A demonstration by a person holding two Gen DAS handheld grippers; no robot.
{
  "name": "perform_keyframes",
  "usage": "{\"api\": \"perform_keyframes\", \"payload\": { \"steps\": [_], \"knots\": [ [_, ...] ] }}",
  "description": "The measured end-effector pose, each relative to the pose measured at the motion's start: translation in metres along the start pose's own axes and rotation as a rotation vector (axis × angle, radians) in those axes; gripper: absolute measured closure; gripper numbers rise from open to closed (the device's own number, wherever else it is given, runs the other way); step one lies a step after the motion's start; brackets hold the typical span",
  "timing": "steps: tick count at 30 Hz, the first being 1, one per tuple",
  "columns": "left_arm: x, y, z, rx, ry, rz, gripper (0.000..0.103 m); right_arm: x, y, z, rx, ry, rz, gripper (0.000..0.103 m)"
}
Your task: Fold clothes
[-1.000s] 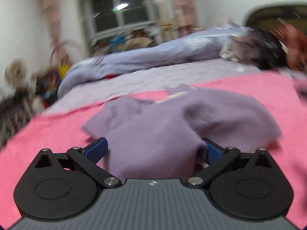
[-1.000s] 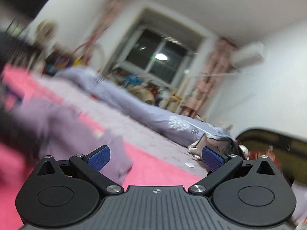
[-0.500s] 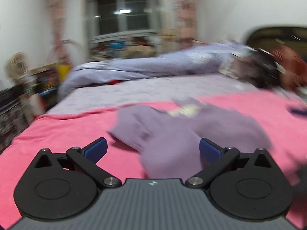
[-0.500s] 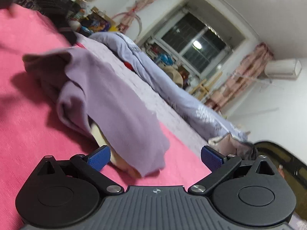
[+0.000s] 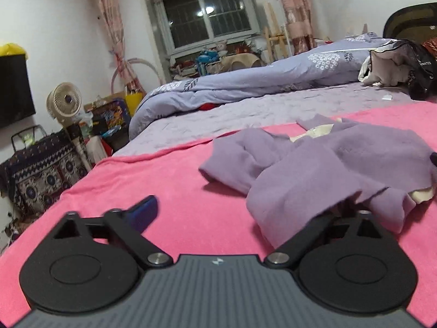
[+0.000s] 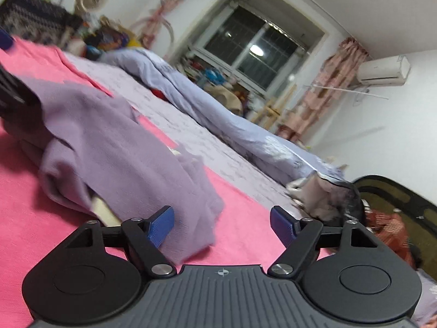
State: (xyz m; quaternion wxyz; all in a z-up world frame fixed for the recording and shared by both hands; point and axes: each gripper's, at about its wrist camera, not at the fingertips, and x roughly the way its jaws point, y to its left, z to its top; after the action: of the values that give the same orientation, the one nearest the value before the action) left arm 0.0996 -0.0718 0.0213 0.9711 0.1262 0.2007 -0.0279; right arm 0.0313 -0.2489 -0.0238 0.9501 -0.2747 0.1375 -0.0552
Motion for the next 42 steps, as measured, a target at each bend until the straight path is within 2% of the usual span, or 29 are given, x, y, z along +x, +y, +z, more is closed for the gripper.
{"api": "perform_keyframes", "payload": {
  "steps": [2,4,6,7,11,14,16,17,21,25,26,28,31,34,38,41,42],
  "knots": [
    [0.006,-0.001,0.002,0.000,0.001,-0.024,0.039,-0.013,0.007,0.005,0.002,-0.050,0.051,0.018],
    [0.018,-0.003,0.003,-0.014,0.040,-0.094,0.052,-0.025,0.015,0.010,-0.011,-0.084,0.078,0.017],
    [0.024,-0.007,0.004,-0.032,0.075,-0.106,0.086,-0.031,0.021,0.014,-0.026,-0.101,0.087,0.017],
    [0.021,-0.005,0.005,-0.057,0.066,-0.108,0.100,-0.034,0.023,0.017,-0.030,-0.109,0.087,0.017],
    [-0.010,0.022,0.021,-0.226,-0.060,-0.187,0.102,-0.042,0.032,0.026,-0.013,-0.165,0.084,0.017],
    [-0.040,0.038,0.043,-0.245,-0.144,-0.196,0.102,-0.057,0.044,0.044,0.030,-0.268,0.073,0.016],
    [-0.056,0.045,0.058,-0.253,-0.183,-0.213,0.102,-0.068,0.047,0.060,0.091,-0.346,0.060,0.012],
    [-0.065,0.049,0.064,-0.264,-0.197,-0.230,0.102,-0.072,0.047,0.069,0.124,-0.378,0.058,0.006],
    [-0.100,0.061,0.091,-0.279,-0.265,-0.293,0.102,-0.089,0.040,0.091,0.225,-0.465,0.088,0.006],
    [-0.118,0.063,0.112,-0.232,-0.279,-0.334,0.102,-0.127,0.031,0.086,0.300,-0.576,0.128,0.004],
    [-0.119,0.064,0.115,-0.238,-0.264,-0.346,0.102,-0.134,0.030,0.083,0.323,-0.588,0.133,0.000],
    [-0.116,0.066,0.119,-0.266,-0.221,-0.388,0.102,-0.141,0.032,0.079,0.361,-0.593,0.128,0.000],
    [-0.118,0.069,0.119,-0.287,-0.189,-0.431,0.102,-0.133,0.033,0.088,0.399,-0.528,0.114,0.001],
    [-0.125,0.069,0.122,-0.240,-0.185,-0.432,0.102,-0.116,0.023,0.093,0.429,-0.407,0.039,0.002],
    [-0.126,0.066,0.121,-0.190,-0.169,-0.424,0.102,-0.093,-0.004,0.075,0.442,-0.226,-0.101,0.002],
    [-0.126,0.057,0.116,-0.177,-0.160,-0.449,0.100,-0.084,-0.021,0.058,0.442,-0.129,-0.177,0.002],
    [-0.127,0.053,0.115,-0.172,-0.162,-0.457,0.100,-0.085,-0.025,0.055,0.461,-0.117,-0.179,0.002]
  ]
}}
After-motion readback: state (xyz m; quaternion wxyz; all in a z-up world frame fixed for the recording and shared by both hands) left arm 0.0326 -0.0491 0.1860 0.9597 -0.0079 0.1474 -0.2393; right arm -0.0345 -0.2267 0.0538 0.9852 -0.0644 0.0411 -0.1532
